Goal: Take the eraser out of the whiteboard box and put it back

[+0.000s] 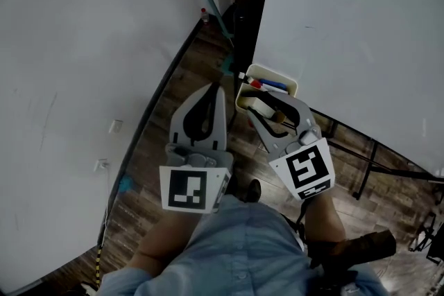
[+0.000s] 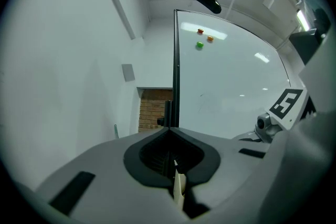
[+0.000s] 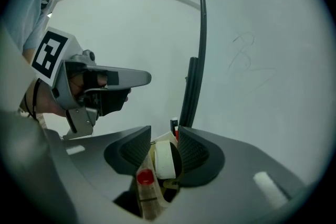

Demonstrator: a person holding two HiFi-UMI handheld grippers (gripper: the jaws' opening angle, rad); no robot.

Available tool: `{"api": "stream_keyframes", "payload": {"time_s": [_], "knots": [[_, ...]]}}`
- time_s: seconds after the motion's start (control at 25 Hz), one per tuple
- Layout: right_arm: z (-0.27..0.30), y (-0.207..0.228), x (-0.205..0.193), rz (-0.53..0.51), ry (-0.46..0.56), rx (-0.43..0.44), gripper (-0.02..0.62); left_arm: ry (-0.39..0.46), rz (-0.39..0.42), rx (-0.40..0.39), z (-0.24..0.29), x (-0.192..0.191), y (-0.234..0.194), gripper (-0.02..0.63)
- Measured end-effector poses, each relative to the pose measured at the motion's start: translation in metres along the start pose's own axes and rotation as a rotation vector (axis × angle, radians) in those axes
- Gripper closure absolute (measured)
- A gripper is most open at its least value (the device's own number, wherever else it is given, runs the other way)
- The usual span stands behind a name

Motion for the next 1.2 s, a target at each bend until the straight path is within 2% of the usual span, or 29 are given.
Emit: {"api": "stream_keyframes", "payload": {"time_s": [0.16, 0.36, 0.44, 0.56, 0.84, 1.0, 1.2], "knots": [[0.008, -0.003, -0.004, -0.04, -0.074, -0.003, 0.437, -0.01, -0.007, -0.007, 0.007, -0.004, -0.001, 0.603], [0.013, -0.003, -0.008, -0.081, -0.167, -0.069, 0.454, -0.015, -0.012, -0.024, 0.01, -0.006, 0.002, 0.603], [0.015, -0.003, -0.011, -0.076, -0.179, -0.067, 0.457, -0.015, -0.012, -0.027, 0.01, -0.006, 0.002, 0.603], [0.018, -0.003, -0.014, -0.035, -0.161, -0.038, 0.469, -0.013, -0.01, -0.026, 0.008, -0.006, 0.001, 0.603], [0.02, -0.003, -0.013, -0.03, -0.143, -0.038, 0.477, 0.001, 0.001, -0.005, 0.001, -0.002, -0.004, 0.603], [0.009, -0.001, -0.008, -0.002, -0.086, -0.064, 0.483, 0.006, 0.006, 0.006, -0.008, 0.003, -0.005, 0.603], [-0.013, -0.006, 0.01, -0.033, -0.001, -0.109, 0.489, 0.044, 0.017, 0.016, -0.022, 0.013, -0.001, 0.603]]}}
Point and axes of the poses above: the fingertips, and each gripper's own axes: z forward along the fingers, y to its right, x out of its top, the point moved 7 cm from there along -z, backward along the fingers, and after that the axes turned 14 degrees about x, right-handed, at the moved point
